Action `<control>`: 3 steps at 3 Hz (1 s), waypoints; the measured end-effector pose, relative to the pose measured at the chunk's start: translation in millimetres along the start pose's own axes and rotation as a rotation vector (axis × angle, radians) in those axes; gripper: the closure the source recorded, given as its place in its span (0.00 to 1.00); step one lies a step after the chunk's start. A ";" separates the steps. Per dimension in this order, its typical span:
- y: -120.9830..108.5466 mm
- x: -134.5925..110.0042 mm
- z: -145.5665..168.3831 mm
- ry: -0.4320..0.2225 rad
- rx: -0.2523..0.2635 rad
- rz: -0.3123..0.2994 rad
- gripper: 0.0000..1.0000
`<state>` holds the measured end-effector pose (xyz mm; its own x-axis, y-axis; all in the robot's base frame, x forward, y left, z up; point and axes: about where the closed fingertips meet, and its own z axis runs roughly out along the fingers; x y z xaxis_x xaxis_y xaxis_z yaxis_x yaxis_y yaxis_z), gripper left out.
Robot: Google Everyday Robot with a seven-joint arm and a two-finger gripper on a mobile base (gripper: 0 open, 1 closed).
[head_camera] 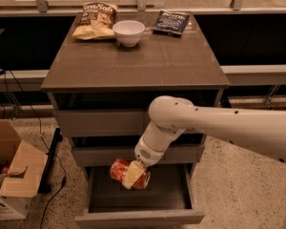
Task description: Place coke can into bottom drawer
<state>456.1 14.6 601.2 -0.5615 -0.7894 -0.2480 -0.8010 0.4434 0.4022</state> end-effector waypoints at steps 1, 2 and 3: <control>-46.0 25.1 42.2 0.023 -0.019 0.063 1.00; -89.4 57.6 83.3 0.040 -0.052 0.133 1.00; -132.8 85.7 106.3 0.017 -0.054 0.204 1.00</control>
Offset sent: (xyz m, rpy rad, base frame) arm 0.0328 -0.0839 -0.1992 -0.0418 0.1945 -0.1499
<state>492.3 -66.8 432.8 -0.7067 -0.6930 -0.1424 -0.6589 0.5715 0.4892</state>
